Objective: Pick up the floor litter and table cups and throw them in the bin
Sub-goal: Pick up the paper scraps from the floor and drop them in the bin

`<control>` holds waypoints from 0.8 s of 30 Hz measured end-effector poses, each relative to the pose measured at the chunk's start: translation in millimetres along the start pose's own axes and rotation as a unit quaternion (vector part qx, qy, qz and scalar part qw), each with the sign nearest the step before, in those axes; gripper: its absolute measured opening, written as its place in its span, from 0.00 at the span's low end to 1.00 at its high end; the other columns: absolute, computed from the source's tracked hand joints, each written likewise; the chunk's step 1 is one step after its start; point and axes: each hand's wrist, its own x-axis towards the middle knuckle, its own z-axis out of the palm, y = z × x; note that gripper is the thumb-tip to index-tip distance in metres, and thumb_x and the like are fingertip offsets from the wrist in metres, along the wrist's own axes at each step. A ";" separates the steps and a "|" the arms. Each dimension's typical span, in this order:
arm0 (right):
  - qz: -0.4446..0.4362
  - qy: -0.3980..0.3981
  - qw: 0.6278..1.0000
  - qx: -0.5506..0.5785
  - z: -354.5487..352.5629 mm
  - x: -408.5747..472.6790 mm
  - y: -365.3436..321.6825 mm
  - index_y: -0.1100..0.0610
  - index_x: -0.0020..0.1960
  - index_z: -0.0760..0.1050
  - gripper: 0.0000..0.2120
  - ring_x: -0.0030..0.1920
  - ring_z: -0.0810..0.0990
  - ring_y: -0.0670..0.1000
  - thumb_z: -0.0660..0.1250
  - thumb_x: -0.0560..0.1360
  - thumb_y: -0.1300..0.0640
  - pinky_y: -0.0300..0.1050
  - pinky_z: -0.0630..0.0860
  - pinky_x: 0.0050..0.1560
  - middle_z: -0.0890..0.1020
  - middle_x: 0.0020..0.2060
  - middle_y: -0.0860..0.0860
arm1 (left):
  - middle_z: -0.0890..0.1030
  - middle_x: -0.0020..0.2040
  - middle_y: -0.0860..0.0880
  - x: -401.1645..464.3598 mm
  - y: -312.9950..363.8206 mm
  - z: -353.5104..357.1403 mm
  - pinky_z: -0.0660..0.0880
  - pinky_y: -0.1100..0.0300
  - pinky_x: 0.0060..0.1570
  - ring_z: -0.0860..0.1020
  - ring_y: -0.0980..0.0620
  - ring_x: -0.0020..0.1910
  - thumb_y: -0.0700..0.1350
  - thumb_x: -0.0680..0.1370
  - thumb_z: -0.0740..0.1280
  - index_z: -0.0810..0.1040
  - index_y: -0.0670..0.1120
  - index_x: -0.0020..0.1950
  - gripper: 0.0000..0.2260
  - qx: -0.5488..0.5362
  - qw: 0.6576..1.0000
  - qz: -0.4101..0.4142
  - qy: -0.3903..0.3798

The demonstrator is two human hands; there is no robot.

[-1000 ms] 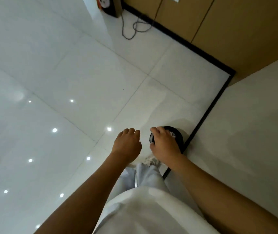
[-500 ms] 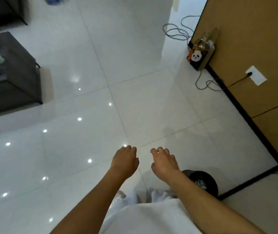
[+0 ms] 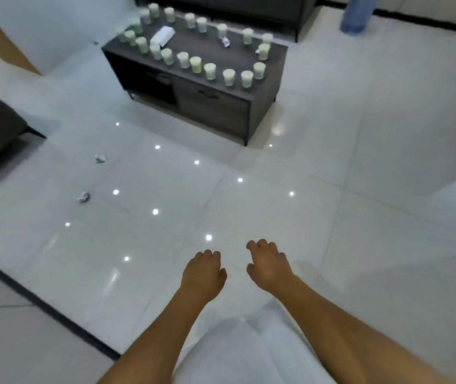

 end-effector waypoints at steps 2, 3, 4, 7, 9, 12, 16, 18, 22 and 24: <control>-0.048 -0.028 0.998 -0.025 -7.0 26.0 -31.6 0.55 0.68 0.64 0.20 0.60 0.70 0.56 0.58 0.77 0.58 0.49 0.71 0.54 0.71 0.61 0.54 | 0.75 0.60 0.46 0.7 -31.1 -7.5 0.70 0.57 0.53 0.73 0.48 0.58 0.51 0.81 0.56 0.69 0.44 0.66 0.17 -0.031 0.998 -0.052 0.004; -0.068 -0.044 0.996 -0.035 -9.5 38.5 -45.5 0.55 0.69 0.64 0.20 0.61 0.70 0.56 0.58 0.77 0.57 0.49 0.71 0.55 0.71 0.62 0.54 | 0.74 0.60 0.46 2.1 -44.9 -10.8 0.70 0.57 0.53 0.73 0.48 0.58 0.51 0.81 0.56 0.69 0.44 0.66 0.17 -0.045 0.996 -0.076 0.004; -0.087 -0.060 0.993 -0.046 -11.8 51.5 -57.9 0.55 0.69 0.64 0.20 0.61 0.69 0.56 0.58 0.77 0.57 0.49 0.71 0.56 0.71 0.62 0.54 | 0.74 0.60 0.46 4.6 -57.8 -14.4 0.70 0.57 0.53 0.72 0.48 0.59 0.51 0.81 0.56 0.69 0.44 0.66 0.17 -0.060 0.993 -0.100 0.004; -0.130 -0.089 0.984 -0.082 -24.3 101.1 -90.6 0.54 0.70 0.63 0.21 0.63 0.69 0.55 0.59 0.78 0.57 0.49 0.71 0.58 0.70 0.64 0.54 | 0.74 0.62 0.47 23.3 -96.8 -27.4 0.71 0.56 0.55 0.72 0.48 0.60 0.52 0.81 0.56 0.68 0.45 0.67 0.18 -0.100 0.982 -0.160 0.002; -0.154 -0.092 0.979 -0.101 -39.0 142.5 -112.5 0.54 0.70 0.63 0.21 0.63 0.69 0.55 0.59 0.78 0.57 0.49 0.70 0.58 0.70 0.64 0.53 | 0.73 0.62 0.47 42.8 -123.8 -40.2 0.71 0.56 0.56 0.71 0.48 0.61 0.52 0.81 0.55 0.67 0.45 0.68 0.18 -0.129 0.973 -0.193 0.002; -0.186 -0.096 0.970 -0.125 -68.3 203.4 -144.5 0.54 0.70 0.63 0.21 0.62 0.69 0.55 0.59 0.78 0.57 0.49 0.71 0.57 0.70 0.63 0.54 | 0.73 0.61 0.46 73.0 -161.6 -65.1 0.71 0.56 0.56 0.71 0.48 0.61 0.52 0.81 0.55 0.68 0.44 0.68 0.18 -0.170 0.954 -0.246 0.013; -0.224 -0.104 0.954 -0.168 -99.4 276.3 -197.5 0.55 0.70 0.63 0.21 0.62 0.69 0.56 0.59 0.78 0.57 0.50 0.72 0.58 0.71 0.63 0.55 | 0.73 0.62 0.46 105.1 -213.1 -101.1 0.71 0.56 0.56 0.70 0.48 0.62 0.52 0.81 0.55 0.67 0.45 0.69 0.19 -0.213 0.929 -0.300 0.045; -0.244 -0.118 0.946 -0.179 -106.6 301.2 -232.5 0.55 0.70 0.63 0.21 0.62 0.69 0.56 0.59 0.78 0.57 0.50 0.71 0.58 0.70 0.62 0.55 | 0.73 0.63 0.46 111.5 -241.0 -114.0 0.71 0.56 0.57 0.71 0.48 0.62 0.52 0.81 0.55 0.67 0.45 0.69 0.19 -0.237 0.914 -0.325 0.053; -0.302 -0.150 0.921 -0.196 -98.5 351.1 -315.9 0.55 0.70 0.63 0.21 0.62 0.69 0.56 0.59 0.78 0.56 0.50 0.71 0.58 0.70 0.63 0.55 | 0.73 0.63 0.46 117.4 -315.3 -121.9 0.71 0.56 0.57 0.71 0.48 0.62 0.51 0.81 0.56 0.69 0.45 0.67 0.18 -0.263 0.881 -0.390 0.044; -0.319 -0.157 0.915 -0.193 -95.6 369.7 -353.0 0.54 0.71 0.63 0.21 0.63 0.69 0.56 0.59 0.78 0.55 0.51 0.71 0.58 0.70 0.64 0.54 | 0.73 0.63 0.46 120.1 -349.0 -126.6 0.71 0.56 0.56 0.71 0.48 0.63 0.51 0.80 0.57 0.69 0.45 0.67 0.17 -0.272 0.872 -0.406 0.036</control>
